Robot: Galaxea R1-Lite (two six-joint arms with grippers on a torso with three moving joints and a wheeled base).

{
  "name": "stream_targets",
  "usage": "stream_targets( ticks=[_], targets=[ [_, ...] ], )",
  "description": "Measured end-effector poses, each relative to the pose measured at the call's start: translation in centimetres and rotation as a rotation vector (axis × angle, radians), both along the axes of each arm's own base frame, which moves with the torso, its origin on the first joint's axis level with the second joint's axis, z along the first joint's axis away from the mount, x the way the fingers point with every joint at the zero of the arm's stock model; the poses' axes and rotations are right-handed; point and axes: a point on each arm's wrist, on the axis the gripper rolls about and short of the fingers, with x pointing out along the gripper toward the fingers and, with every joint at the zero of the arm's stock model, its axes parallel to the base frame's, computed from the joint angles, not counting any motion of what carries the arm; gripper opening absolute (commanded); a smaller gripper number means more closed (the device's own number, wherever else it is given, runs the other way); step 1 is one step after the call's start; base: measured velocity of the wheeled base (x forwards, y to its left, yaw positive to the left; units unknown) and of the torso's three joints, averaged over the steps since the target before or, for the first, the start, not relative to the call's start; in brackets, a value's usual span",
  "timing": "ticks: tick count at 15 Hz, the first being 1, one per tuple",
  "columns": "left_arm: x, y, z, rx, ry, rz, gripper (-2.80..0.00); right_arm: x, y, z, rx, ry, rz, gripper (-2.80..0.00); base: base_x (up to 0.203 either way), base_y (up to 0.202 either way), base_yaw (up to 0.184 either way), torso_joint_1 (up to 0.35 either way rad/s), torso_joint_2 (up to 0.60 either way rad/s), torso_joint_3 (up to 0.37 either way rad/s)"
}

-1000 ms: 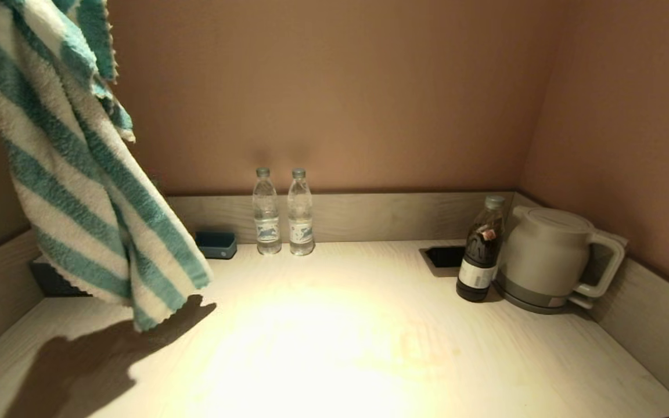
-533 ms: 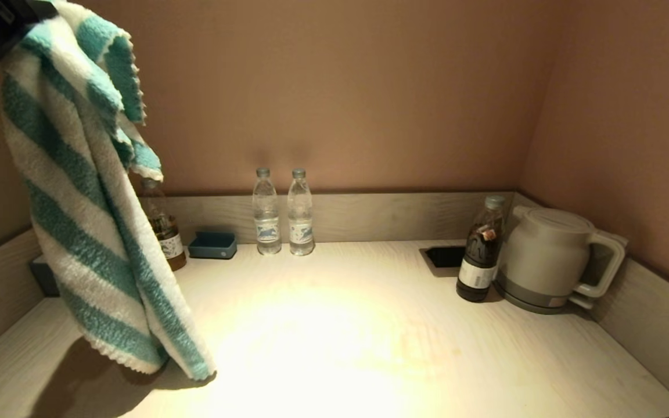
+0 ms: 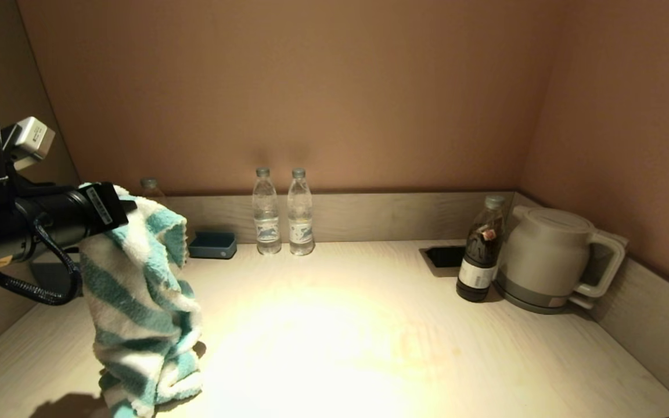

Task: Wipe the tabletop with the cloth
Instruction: Sweep the stains on the table

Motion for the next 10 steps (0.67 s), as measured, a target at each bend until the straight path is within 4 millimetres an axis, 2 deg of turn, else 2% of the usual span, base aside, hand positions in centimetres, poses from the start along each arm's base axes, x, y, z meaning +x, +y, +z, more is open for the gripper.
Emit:
stream_targets(
  ticks=[4,10],
  targets=[
    [-0.5,0.1,-2.0,0.014,0.059,0.003,-2.80,0.0,0.0,0.0,0.000,0.000,0.001,-2.80,0.000,0.000,0.000,0.000,0.00,0.000],
    [-0.9,0.2,-4.7,0.035,0.051,0.018,-2.80,0.0,0.0,0.0,0.000,0.000,0.000,-2.80,0.000,0.000,0.000,0.000,0.00,0.000]
  ],
)
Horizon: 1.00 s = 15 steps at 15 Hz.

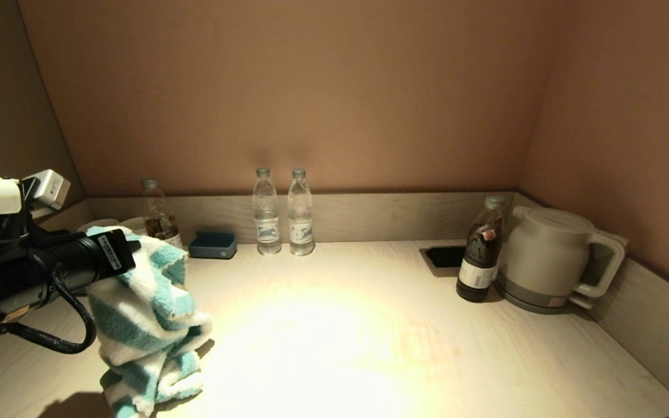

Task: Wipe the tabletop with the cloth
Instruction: Sweep the stains on the table

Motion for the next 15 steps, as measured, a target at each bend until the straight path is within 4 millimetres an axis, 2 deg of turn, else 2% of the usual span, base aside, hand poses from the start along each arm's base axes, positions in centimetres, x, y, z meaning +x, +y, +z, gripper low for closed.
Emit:
stream_targets(
  ticks=[15],
  targets=[
    [-1.3,0.4,-3.0,0.101,0.108,0.063,-2.80,0.0,0.0,0.0,0.000,0.000,0.000,-2.80,0.000,0.000,0.000,0.000,0.00,0.000]
  ],
)
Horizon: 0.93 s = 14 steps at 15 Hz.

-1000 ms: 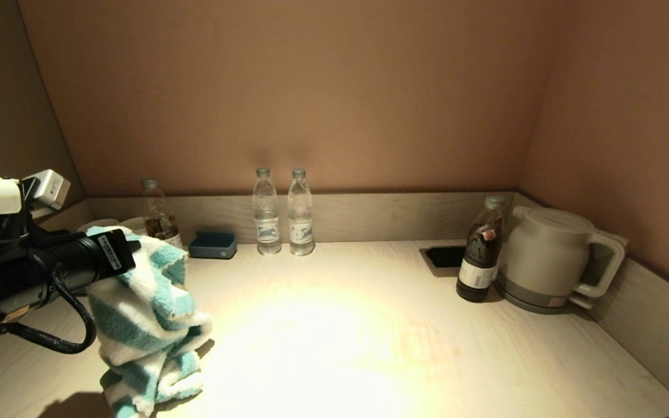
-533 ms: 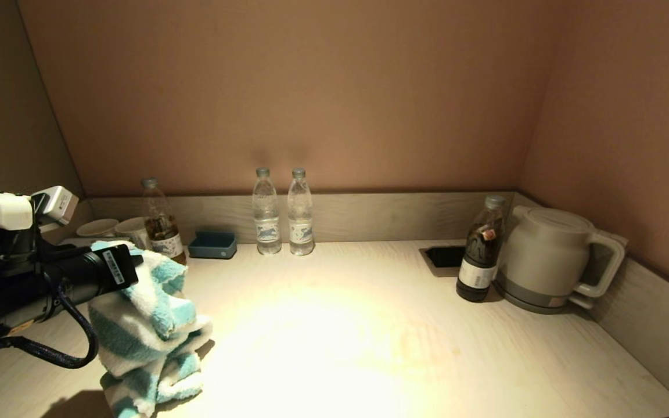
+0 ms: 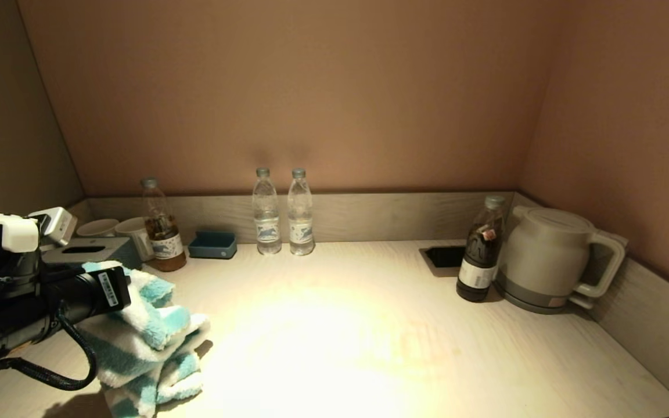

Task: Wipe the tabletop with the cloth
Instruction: Sweep the stains on the table

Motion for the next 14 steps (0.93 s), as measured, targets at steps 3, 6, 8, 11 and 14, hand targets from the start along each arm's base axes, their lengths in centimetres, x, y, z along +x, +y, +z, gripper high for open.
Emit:
stream_targets(
  ticks=[3,6,8,11,14],
  targets=[
    [-0.8,-0.4,-0.9,0.017,0.036,-0.028,-2.80,0.0,0.0,0.0,0.000,0.000,0.000,-2.80,0.000,0.000,0.000,0.000,0.00,0.000],
    [-1.6,-0.6,-2.2,0.033,0.085,-0.045,-2.80,0.0,0.0,0.0,0.000,0.000,0.000,-2.80,0.000,0.000,0.000,0.000,0.00,0.000],
    [-2.3,-0.5,-3.3,0.045,0.129,-0.054,-2.80,0.0,0.0,0.0,0.000,0.000,0.000,-2.80,0.000,0.000,0.000,0.000,0.00,0.000],
    [-2.5,-0.6,-5.6,0.072,0.215,-0.052,-2.80,0.0,0.0,0.0,0.000,0.000,0.000,-2.80,0.000,0.000,0.000,0.000,0.00,0.000],
    [-2.0,-0.8,-7.8,0.110,0.293,-0.028,-2.80,0.0,0.0,0.0,0.000,0.000,0.000,-2.80,0.000,0.000,0.000,0.000,0.00,0.000]
  ],
)
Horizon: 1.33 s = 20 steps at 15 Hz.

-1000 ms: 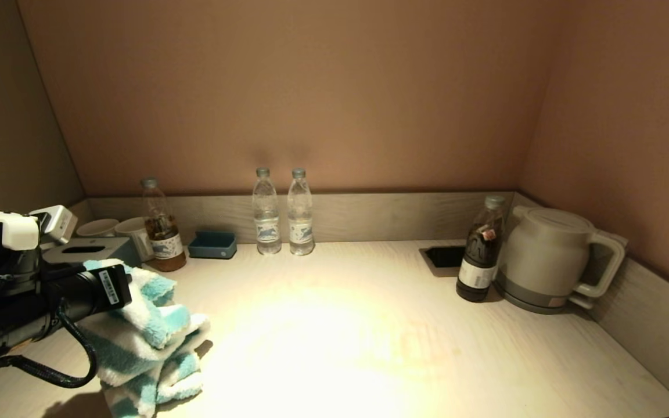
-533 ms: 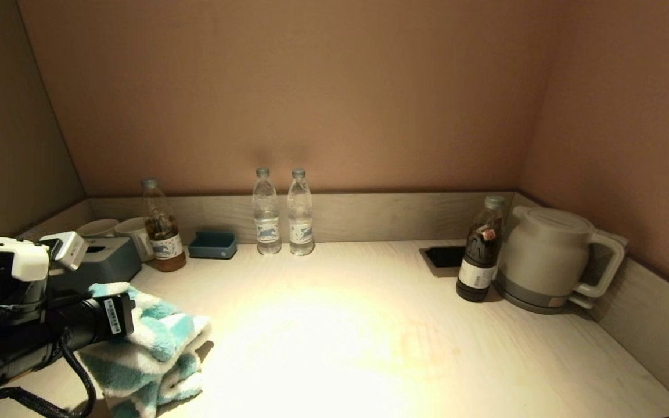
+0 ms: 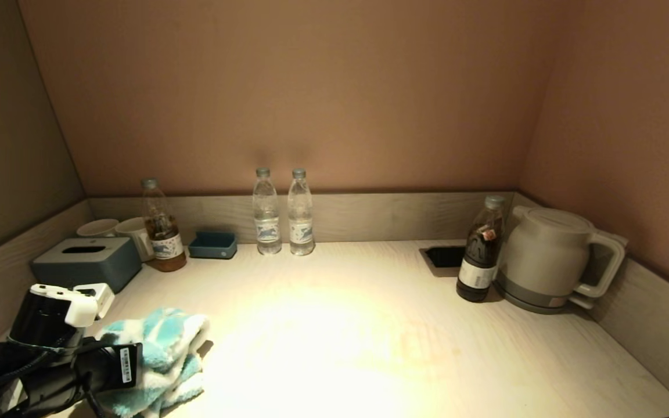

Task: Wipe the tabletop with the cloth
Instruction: Sweep the stains on the table

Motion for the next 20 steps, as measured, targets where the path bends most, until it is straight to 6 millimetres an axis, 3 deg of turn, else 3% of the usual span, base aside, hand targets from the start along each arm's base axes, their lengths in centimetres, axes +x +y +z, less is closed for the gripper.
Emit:
stream_targets(
  ticks=[4,11,20],
  targets=[
    [0.5,-0.5,-1.4,-0.013,0.038,0.011,-2.80,0.0,0.0,0.0,0.000,0.000,0.000,-2.80,0.000,0.000,0.000,0.000,0.00,0.000],
    [1.0,-6.3,-3.2,-0.125,0.023,-0.084,-2.80,0.0,0.0,0.0,0.000,0.000,0.000,-2.80,0.000,0.000,0.000,0.000,0.00,0.000],
    [2.7,-10.7,-5.1,-0.188,-0.080,-0.185,-2.80,0.0,0.0,0.0,0.000,0.000,0.000,-2.80,0.000,0.000,0.000,0.000,0.00,0.000]
  ],
)
